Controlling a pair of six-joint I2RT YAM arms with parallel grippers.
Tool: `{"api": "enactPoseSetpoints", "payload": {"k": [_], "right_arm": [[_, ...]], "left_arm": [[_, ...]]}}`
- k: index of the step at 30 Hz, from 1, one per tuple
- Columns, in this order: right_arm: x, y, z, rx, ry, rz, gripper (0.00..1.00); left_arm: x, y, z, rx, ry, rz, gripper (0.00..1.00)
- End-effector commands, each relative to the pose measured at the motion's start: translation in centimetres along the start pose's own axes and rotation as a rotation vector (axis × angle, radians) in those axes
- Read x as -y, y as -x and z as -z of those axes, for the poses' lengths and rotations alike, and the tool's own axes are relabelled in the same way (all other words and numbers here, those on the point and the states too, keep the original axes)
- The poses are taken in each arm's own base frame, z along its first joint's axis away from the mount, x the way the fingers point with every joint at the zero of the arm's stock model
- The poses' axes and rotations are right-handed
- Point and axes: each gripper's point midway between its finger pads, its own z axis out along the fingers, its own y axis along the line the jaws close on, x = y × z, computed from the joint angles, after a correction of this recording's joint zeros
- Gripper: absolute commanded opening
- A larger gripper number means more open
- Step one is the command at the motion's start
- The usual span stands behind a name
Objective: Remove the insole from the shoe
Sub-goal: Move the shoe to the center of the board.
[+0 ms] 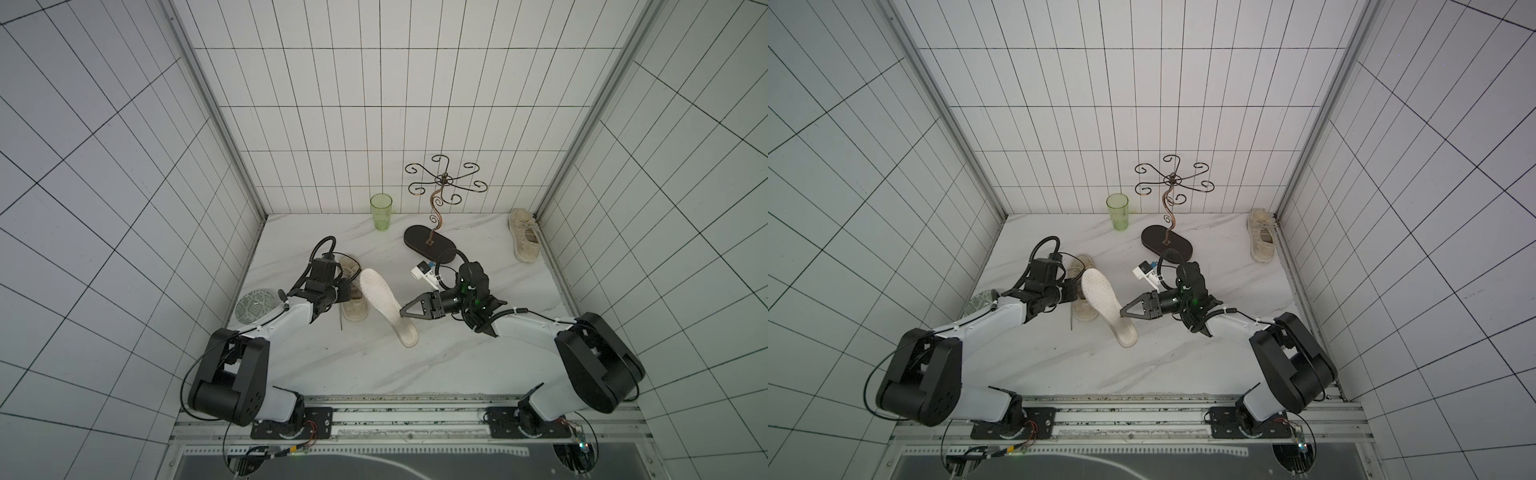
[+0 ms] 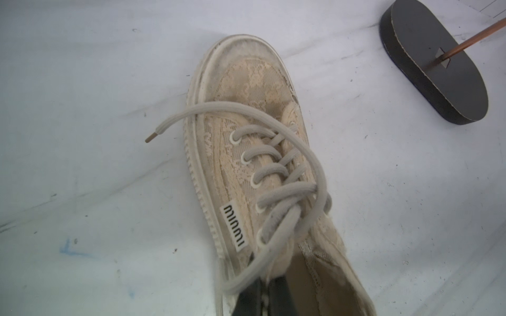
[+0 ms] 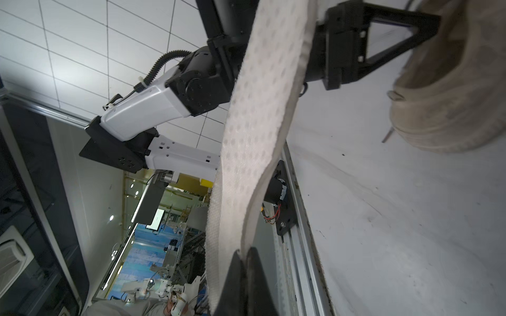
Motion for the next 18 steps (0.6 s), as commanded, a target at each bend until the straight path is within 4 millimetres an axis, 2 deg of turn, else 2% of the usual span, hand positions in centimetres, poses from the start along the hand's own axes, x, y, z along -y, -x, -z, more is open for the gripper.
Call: {"api": "enactPoseSetpoints", "payload": {"k": [1, 5, 6, 10, 13, 18], "right_arm": [[3.4, -0.5, 2.6, 0.028, -0.163, -0.024, 0.00], [7.4, -1.3, 6.9, 0.099, -0.355, -0.107, 0.00], [8.5, -1.7, 8.1, 0.102, -0.415, -0.124, 0.00], [12.3, -4.0, 13.1, 0.098, -0.633, -0.233, 0.00], [13.7, -5.8, 15.9, 0.097, -0.731, -0.321, 0.00], [14.6, -6.9, 21.1, 0.150, -0.962, -0.394, 0.00]], "left_arm": [[-0.6, 2.2, 0.9, 0.064, 0.011, -0.012, 0.00], [-0.8, 2.4, 1.0, 0.057, 0.016, -0.022, 0.00], [-0.8, 2.5, 1.2, 0.060, 0.016, -0.021, 0.04], [-0.3, 3.2, 2.4, 0.084, -0.003, -0.015, 0.39], [0.3, 3.7, 3.4, 0.090, -0.024, -0.022, 0.50], [1.3, 4.4, 5.5, 0.126, -0.068, -0.032, 0.56]]}}
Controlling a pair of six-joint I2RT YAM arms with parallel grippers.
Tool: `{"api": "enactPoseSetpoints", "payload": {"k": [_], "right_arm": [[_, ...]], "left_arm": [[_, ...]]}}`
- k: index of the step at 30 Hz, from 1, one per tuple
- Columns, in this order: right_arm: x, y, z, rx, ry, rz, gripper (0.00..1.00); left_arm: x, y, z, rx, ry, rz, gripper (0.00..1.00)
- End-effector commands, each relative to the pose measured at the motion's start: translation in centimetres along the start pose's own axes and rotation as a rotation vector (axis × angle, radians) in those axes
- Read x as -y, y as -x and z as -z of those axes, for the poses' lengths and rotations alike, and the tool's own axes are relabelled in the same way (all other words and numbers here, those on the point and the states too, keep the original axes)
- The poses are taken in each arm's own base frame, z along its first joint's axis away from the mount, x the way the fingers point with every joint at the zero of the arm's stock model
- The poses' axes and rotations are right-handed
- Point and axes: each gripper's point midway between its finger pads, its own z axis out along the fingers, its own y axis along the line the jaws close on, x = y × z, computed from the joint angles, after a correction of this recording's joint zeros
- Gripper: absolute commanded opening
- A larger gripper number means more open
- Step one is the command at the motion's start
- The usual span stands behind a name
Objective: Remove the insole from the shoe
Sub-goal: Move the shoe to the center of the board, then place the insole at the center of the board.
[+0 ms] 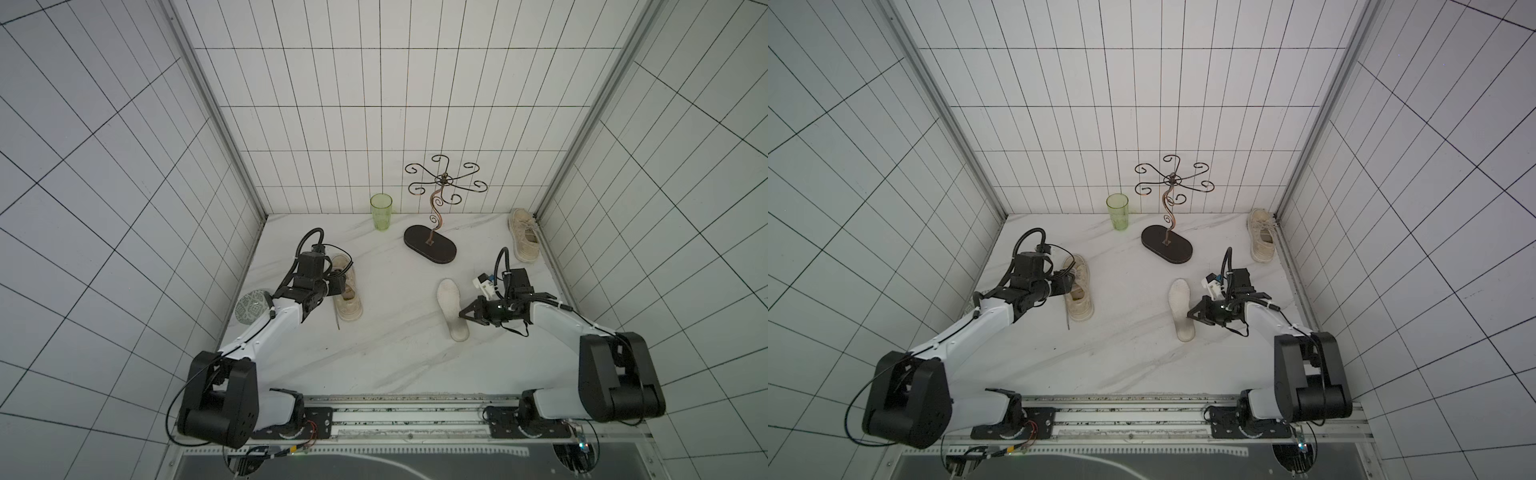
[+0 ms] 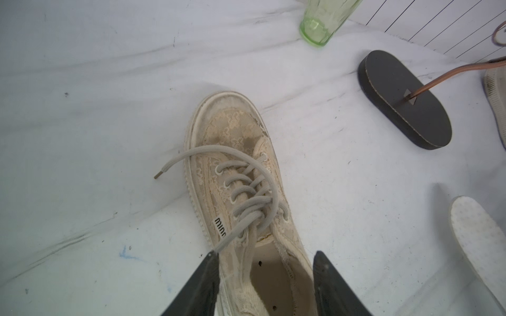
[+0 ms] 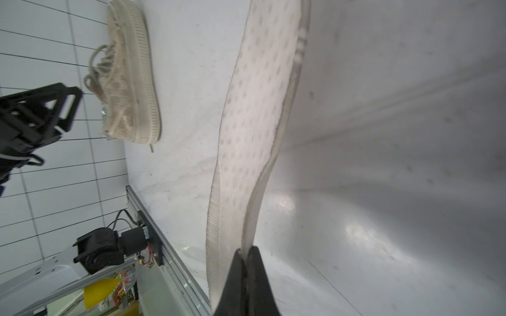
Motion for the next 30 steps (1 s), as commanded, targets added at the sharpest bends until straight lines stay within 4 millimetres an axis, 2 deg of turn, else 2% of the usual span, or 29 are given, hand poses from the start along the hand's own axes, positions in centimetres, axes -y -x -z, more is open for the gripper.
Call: {"api": "enactPoseSetpoints", "payload": {"k": [1, 4, 8, 11, 15, 19, 22, 24, 27, 30], "right_arm": [[3.4, -1.0, 2.5, -0.011, -0.203, -0.016, 0.00], [6.1, -1.5, 4.2, -0.038, -0.334, -0.091, 0.00], [8.2, -0.7, 6.2, 0.021, -0.374, -0.182, 0.00], [10.3, -1.6, 6.6, -0.032, -0.443, -0.267, 0.00], [11.3, -1.2, 6.7, -0.052, -0.494, -0.292, 0.00], [12.4, -1.4, 6.9, -0.078, -0.548, -0.325, 0.13], [13.1, -1.5, 7.3, -0.078, -0.594, -0.340, 0.37], [13.0, -1.3, 7.6, -0.063, -0.606, -0.337, 0.47], [12.2, 0.5, 9.6, 0.026, -0.649, -0.303, 0.61], [9.5, 3.5, 12.1, 0.149, -0.675, -0.209, 0.67]], "left_arm": [[1.0, 1.1, 1.7, 0.035, -0.040, -0.011, 0.56], [1.4, 1.5, 2.3, 0.054, -0.064, -0.010, 0.57], [2.1, 1.4, 2.7, 0.059, -0.100, -0.004, 0.57], [2.5, 1.4, 2.8, 0.064, -0.127, 0.004, 0.57], [2.7, 1.4, 2.9, 0.063, -0.142, 0.002, 0.58], [2.9, 1.2, 3.0, 0.060, -0.155, 0.005, 0.58], [3.1, 1.2, 3.0, 0.059, -0.166, 0.008, 0.58], [3.2, 1.2, 3.1, 0.060, -0.174, 0.008, 0.59], [3.6, 1.0, 3.1, 0.055, -0.194, -0.002, 0.59], [4.0, 0.5, 2.9, 0.041, -0.225, 0.002, 0.59]]}}
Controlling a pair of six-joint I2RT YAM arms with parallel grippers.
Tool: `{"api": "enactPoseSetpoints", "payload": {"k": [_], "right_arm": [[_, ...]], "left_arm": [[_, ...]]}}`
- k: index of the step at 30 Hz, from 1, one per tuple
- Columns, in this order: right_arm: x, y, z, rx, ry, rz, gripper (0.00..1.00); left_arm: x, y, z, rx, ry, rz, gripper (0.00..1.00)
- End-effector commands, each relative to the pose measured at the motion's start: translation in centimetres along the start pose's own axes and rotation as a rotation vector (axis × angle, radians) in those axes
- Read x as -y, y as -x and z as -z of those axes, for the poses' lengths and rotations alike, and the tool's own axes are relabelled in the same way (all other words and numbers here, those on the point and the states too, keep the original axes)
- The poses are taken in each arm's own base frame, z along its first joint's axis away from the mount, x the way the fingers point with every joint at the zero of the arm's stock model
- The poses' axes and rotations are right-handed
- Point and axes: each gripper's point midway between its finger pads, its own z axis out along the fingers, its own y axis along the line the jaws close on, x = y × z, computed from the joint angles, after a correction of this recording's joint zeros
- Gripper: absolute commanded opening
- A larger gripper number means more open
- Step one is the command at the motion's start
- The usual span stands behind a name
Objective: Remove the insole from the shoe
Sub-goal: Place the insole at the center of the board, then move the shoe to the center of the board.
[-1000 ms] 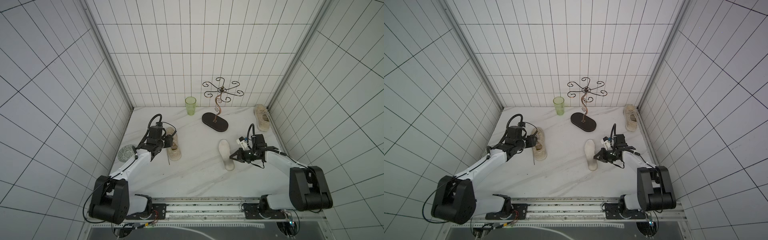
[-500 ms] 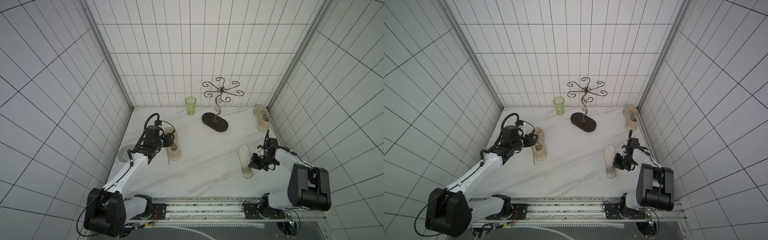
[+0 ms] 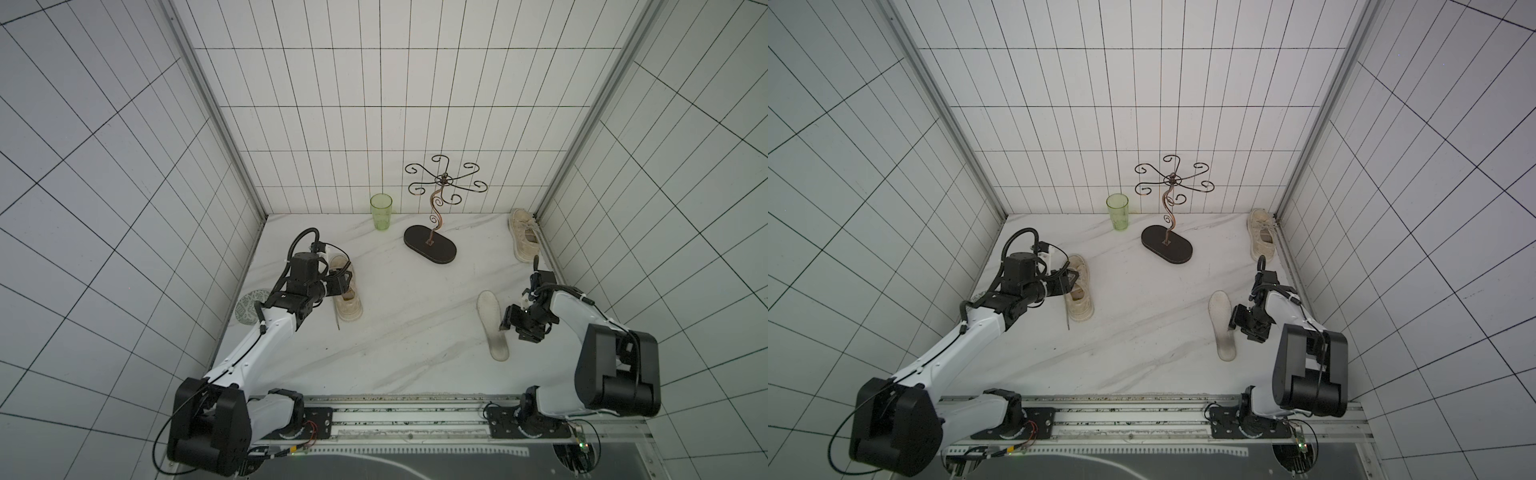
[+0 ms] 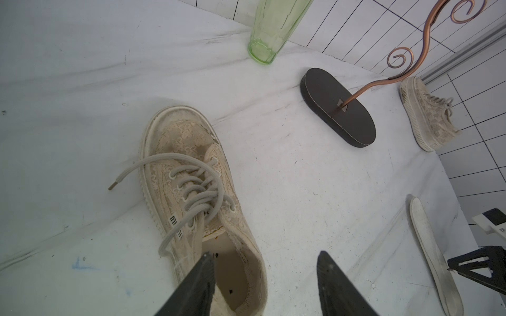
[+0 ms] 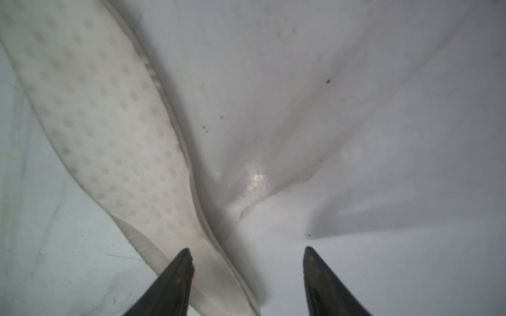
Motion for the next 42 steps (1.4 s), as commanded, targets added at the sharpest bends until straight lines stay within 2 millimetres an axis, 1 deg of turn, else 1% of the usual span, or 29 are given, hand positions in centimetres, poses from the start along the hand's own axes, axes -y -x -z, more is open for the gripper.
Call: {"api": "enactPoseSetpoints", "payload": {"k": [1, 2, 5, 8, 10, 12, 15, 17, 18, 19, 21, 24, 29, 31, 35, 40, 42], "right_arm": [[-2.2, 4.6, 6.1, 0.217, -0.033, 0.074, 0.67], [-3.4, 5.0, 7.0, 0.243, -0.020, 0.107, 0.67], [-7.4, 6.0, 8.2, 0.293, 0.042, 0.196, 0.68], [-10.9, 7.0, 8.6, 0.354, 0.111, 0.259, 0.68], [-12.6, 7.5, 8.7, 0.392, 0.166, 0.290, 0.68], [-13.9, 8.0, 8.5, 0.424, 0.208, 0.317, 0.68], [-14.9, 8.3, 7.9, 0.429, 0.246, 0.347, 0.68], [-15.3, 8.2, 7.3, 0.416, 0.266, 0.371, 0.68], [-15.5, 8.2, 7.1, 0.411, 0.274, 0.379, 0.68], [-15.7, 8.1, 7.0, 0.407, 0.283, 0.389, 0.68], [-16.1, 8.1, 6.9, 0.403, 0.299, 0.410, 0.68], [-16.3, 8.0, 6.9, 0.399, 0.308, 0.440, 0.68], [-17.0, 7.8, 7.0, 0.389, 0.347, 0.468, 0.68], [-17.2, 7.7, 7.1, 0.384, 0.366, 0.473, 0.68], [-17.5, 7.4, 6.9, 0.379, 0.389, 0.481, 0.68], [-17.5, 6.9, 6.3, 0.359, 0.406, 0.489, 0.68], [-17.4, 6.6, 6.0, 0.350, 0.406, 0.492, 0.68]], "left_arm": [[0.8, -0.3, 0.1, 0.008, -0.059, -0.001, 0.59], [1.0, -0.6, 0.0, 0.002, -0.073, 0.003, 0.59], [2.4, -1.6, -0.3, -0.020, -0.106, -0.028, 0.59], [4.2, -2.6, -0.6, -0.039, -0.137, -0.059, 0.59], [5.7, -3.6, -1.1, -0.062, -0.164, -0.067, 0.60], [7.6, -4.8, -1.7, -0.084, -0.190, -0.089, 0.60], [10.4, -7.1, -3.0, -0.134, -0.198, -0.114, 0.60], [11.2, -9.2, -4.1, -0.177, -0.175, -0.091, 0.60], [11.2, -10.1, -4.7, -0.192, -0.164, -0.078, 0.60], [11.0, -11.0, -5.3, -0.209, -0.146, -0.056, 0.60], [9.6, -12.3, -6.4, -0.230, -0.081, -0.007, 0.60], [6.5, -12.6, -7.1, -0.211, 0.059, 0.023, 0.61], [1.5, -10.8, -7.9, -0.184, 0.200, 0.105, 0.61], [-0.2, -9.8, -8.0, -0.172, 0.273, 0.103, 0.61], [-2.5, -6.9, -7.9, -0.116, 0.417, 0.017, 0.61], [-5.7, -5.4, -9.6, -0.147, 0.510, 0.016, 0.61], [-7.2, -4.3, -10.3, -0.139, 0.546, 0.022, 0.61]]}}
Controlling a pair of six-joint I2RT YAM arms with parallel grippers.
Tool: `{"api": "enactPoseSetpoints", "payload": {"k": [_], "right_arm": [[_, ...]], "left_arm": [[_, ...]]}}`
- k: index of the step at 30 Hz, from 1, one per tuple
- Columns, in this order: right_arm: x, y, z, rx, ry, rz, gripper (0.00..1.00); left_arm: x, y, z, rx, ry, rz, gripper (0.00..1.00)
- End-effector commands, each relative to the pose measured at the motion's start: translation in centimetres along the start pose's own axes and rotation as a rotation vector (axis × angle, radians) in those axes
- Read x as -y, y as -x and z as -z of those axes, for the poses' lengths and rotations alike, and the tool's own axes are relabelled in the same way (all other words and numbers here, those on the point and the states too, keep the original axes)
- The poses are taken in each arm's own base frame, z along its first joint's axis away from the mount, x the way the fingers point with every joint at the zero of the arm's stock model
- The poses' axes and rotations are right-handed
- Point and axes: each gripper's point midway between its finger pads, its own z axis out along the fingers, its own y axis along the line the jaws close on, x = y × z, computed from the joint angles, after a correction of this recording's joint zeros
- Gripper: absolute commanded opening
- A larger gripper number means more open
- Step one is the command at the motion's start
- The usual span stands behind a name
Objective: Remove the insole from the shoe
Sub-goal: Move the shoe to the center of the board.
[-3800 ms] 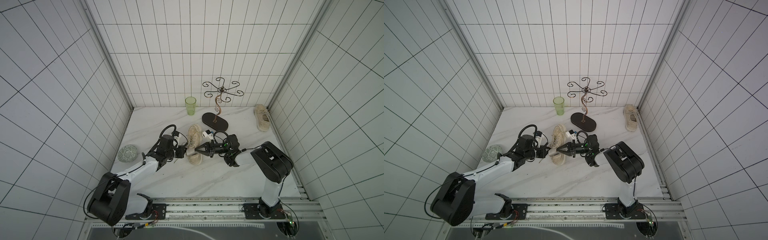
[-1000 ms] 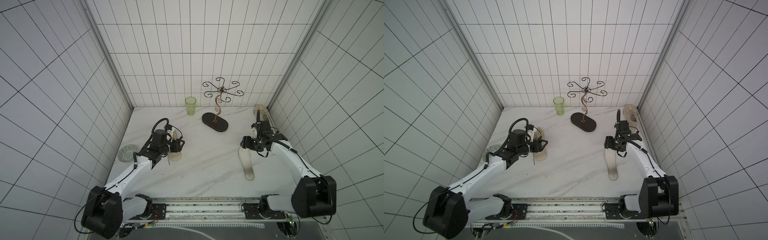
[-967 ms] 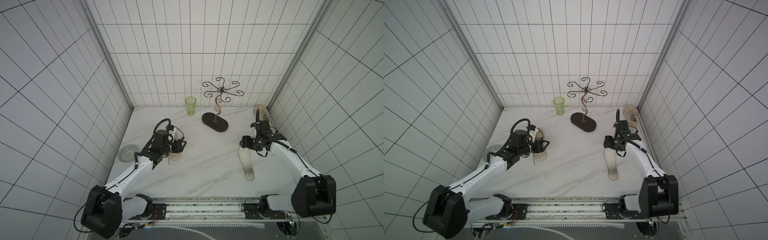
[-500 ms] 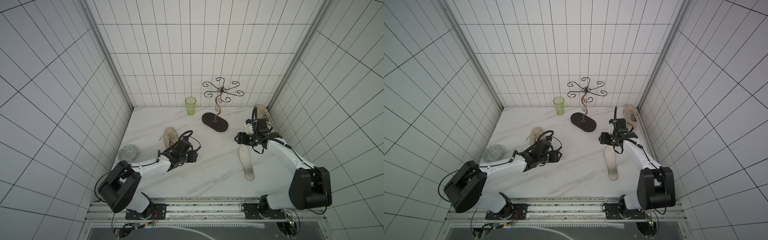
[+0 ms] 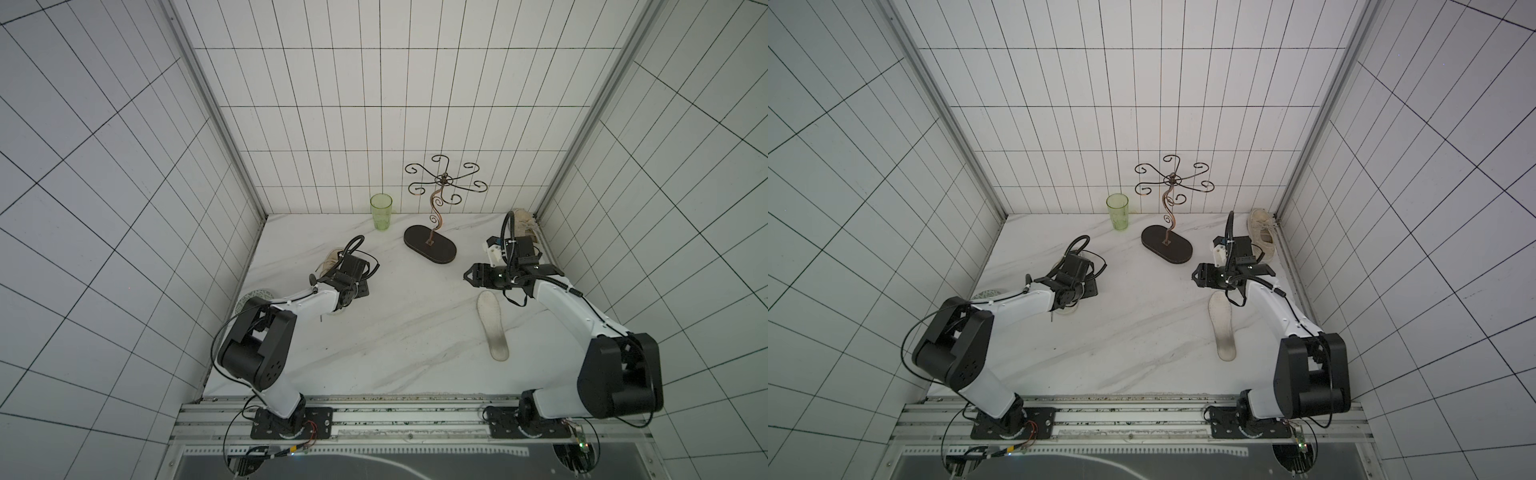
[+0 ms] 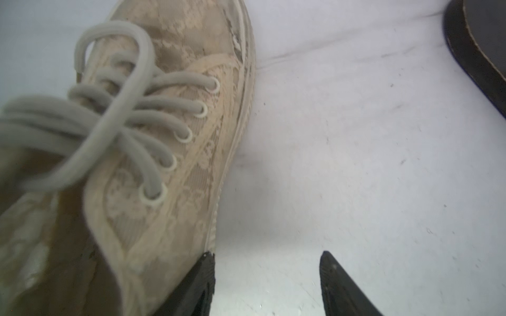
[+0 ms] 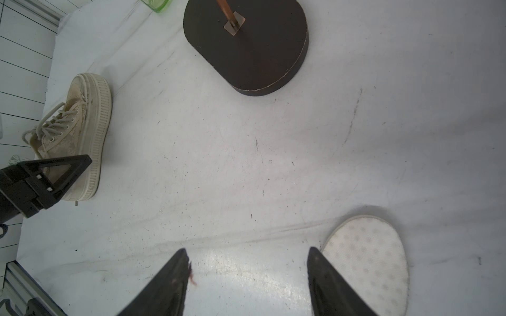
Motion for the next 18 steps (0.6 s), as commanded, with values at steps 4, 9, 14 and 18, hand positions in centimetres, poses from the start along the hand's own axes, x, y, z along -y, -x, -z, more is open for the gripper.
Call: {"api": "enactPoseSetpoints", "payload": {"k": [4, 9, 14, 18], "right_arm": [[-0.2, -1.1, -0.6, -0.028, 0.031, 0.028, 0.68], [-0.2, -1.8, -0.8, -0.043, 0.038, 0.023, 0.68], [0.1, -2.3, -1.0, -0.056, 0.034, 0.020, 0.68], [0.4, -2.7, -1.3, -0.069, 0.032, 0.014, 0.69]], "left_arm": [[-4.2, 3.8, -3.5, 0.002, 0.137, 0.019, 0.61], [-5.4, 7.0, -5.6, 0.003, 0.185, -0.003, 0.61], [-7.3, 9.7, -7.9, -0.027, 0.210, 0.010, 0.61], [-8.1, 12.3, -9.3, -0.037, 0.205, 0.023, 0.61]]}}
